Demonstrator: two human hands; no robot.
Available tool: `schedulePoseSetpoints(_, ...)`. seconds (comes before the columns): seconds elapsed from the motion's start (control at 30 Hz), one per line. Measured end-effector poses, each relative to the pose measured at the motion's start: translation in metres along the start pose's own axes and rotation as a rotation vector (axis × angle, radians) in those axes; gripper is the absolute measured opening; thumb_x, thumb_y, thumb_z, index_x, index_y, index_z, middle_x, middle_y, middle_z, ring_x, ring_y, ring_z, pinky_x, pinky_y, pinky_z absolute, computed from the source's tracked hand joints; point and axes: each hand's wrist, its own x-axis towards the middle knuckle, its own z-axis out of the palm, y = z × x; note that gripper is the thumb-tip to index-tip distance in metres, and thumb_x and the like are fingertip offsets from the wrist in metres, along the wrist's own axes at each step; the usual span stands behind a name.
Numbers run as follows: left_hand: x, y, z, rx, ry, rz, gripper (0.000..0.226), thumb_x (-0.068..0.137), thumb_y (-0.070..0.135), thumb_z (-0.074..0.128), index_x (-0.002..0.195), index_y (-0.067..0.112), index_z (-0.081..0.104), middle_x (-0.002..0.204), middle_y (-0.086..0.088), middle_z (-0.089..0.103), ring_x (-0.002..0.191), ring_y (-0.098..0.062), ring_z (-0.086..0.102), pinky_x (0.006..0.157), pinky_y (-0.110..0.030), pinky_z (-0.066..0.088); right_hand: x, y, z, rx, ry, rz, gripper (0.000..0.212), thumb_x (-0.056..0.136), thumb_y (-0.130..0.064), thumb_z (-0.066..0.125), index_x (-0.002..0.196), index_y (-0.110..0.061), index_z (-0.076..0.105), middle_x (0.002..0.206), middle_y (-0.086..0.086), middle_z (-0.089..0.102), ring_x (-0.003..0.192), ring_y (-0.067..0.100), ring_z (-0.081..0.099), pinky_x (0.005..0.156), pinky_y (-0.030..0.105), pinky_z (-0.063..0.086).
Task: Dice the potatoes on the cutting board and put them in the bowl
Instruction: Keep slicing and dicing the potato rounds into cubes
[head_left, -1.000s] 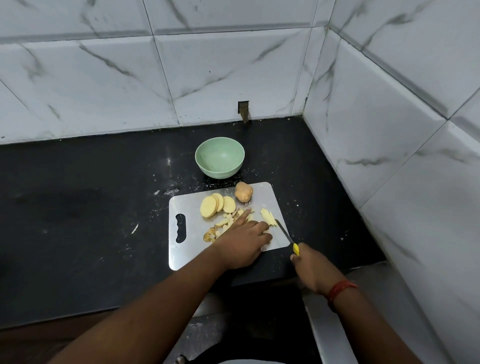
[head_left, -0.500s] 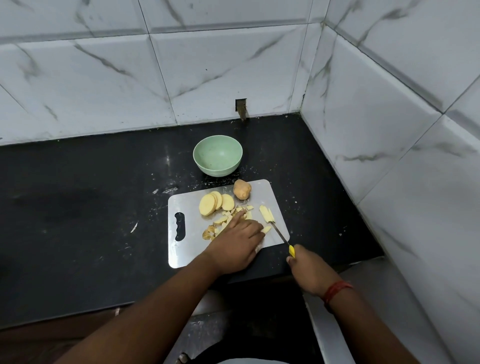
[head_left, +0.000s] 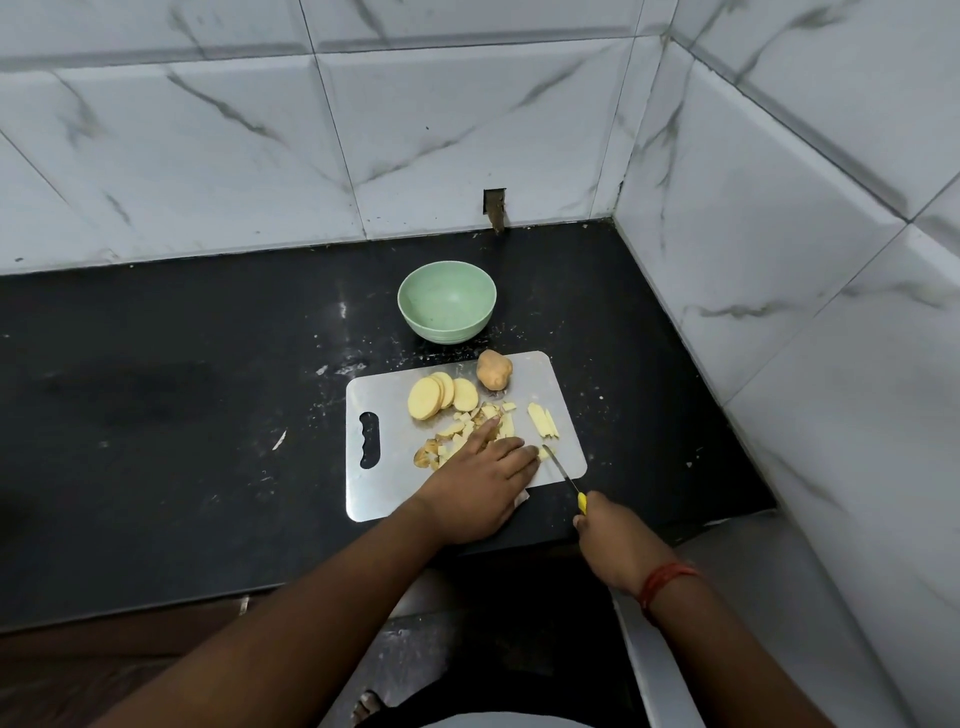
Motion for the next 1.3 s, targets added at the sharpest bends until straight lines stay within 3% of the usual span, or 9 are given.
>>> schedulePoseSetpoints(0.27, 0.000, 0.007, 0.002, -0.044, -0.036, -0.064, 0.049, 0.106, 0.038, 0.041, 0.145, 0.013, 0.054, 0.146, -0.004, 0.054, 0.133, -0.026, 0.049, 0.122, -0.056, 0.023, 0.004, 0.000, 0.011, -0.009, 0.014, 0.011, 0.005, 0.101, -0.017, 0.041, 0.100, -0.013, 0.042, 0.102, 0.012, 0.061, 0.088, 0.023, 0.059, 0.073, 0.028, 0.040)
schedulePoseSetpoints(0.4, 0.001, 0.012, -0.001, -0.073, -0.061, -0.094, 0.055, 0.106, 0.042, 0.030, 0.147, 0.011, 0.052, 0.148, -0.005, 0.053, 0.133, -0.027, 0.049, 0.122, -0.055, 0.024, 0.007, -0.005, 0.013, -0.022, 0.021, 0.034, 0.014, 0.099, -0.011, 0.040, 0.112, -0.007, 0.045, 0.110, 0.016, 0.062, 0.099, 0.028, 0.063, 0.074, 0.029, 0.041)
schedulePoseSetpoints(0.53, 0.000, 0.019, 0.000, -0.088, -0.074, -0.141, 0.058, 0.107, 0.046, 0.028, 0.148, 0.012, 0.051, 0.150, -0.005, 0.051, 0.135, -0.027, 0.047, 0.122, -0.054, 0.025, -0.001, 0.002, 0.018, -0.015, 0.006, 0.033, 0.013, 0.098, -0.008, 0.040, 0.110, -0.007, 0.044, 0.112, 0.017, 0.062, 0.101, 0.029, 0.063, 0.075, 0.029, 0.043)
schedulePoseSetpoints(0.67, 0.000, 0.023, 0.002, -0.112, -0.090, -0.175, 0.059, 0.107, 0.047, 0.025, 0.147, 0.013, 0.052, 0.150, -0.005, 0.051, 0.137, -0.027, 0.046, 0.122, -0.053, 0.024, -0.013, 0.016, 0.021, -0.011, 0.023, 0.000, 0.005, 0.098, -0.010, 0.041, 0.097, -0.012, 0.036, 0.108, 0.016, 0.063, 0.097, 0.029, 0.064, 0.070, 0.027, 0.039)
schedulePoseSetpoints(0.83, 0.000, 0.027, -0.001, -0.149, -0.146, -0.230, 0.064, 0.106, 0.049, 0.017, 0.152, 0.013, 0.045, 0.156, -0.004, 0.044, 0.144, -0.025, 0.038, 0.124, -0.053, 0.017, -0.014, 0.008, 0.013, 0.045, 0.091, -0.056, 0.002, 0.101, -0.014, 0.041, 0.101, -0.013, 0.040, 0.104, 0.006, 0.059, 0.098, 0.026, 0.062, 0.074, 0.028, 0.040)
schedulePoseSetpoints(0.9, 0.000, 0.029, -0.002, -0.157, -0.174, -0.248, 0.067, 0.105, 0.050, 0.013, 0.154, 0.014, 0.041, 0.158, -0.003, 0.040, 0.146, -0.024, 0.035, 0.125, -0.052, 0.015, -0.010, 0.004, 0.012, 0.023, 0.083, -0.051, 0.007, 0.102, -0.017, 0.040, 0.105, -0.011, 0.042, 0.105, 0.012, 0.061, 0.094, 0.027, 0.062, 0.073, 0.030, 0.042)
schedulePoseSetpoints(1.3, 0.001, 0.028, -0.010, -0.141, -0.161, -0.232, 0.057, 0.108, 0.045, 0.028, 0.152, 0.013, 0.043, 0.150, -0.005, 0.045, 0.140, -0.026, 0.040, 0.124, -0.055, 0.016, 0.000, -0.004, 0.014, -0.032, 0.084, -0.035, 0.007, 0.101, -0.018, 0.041, 0.105, -0.012, 0.042, 0.109, 0.016, 0.062, 0.096, 0.029, 0.062, 0.072, 0.032, 0.041)
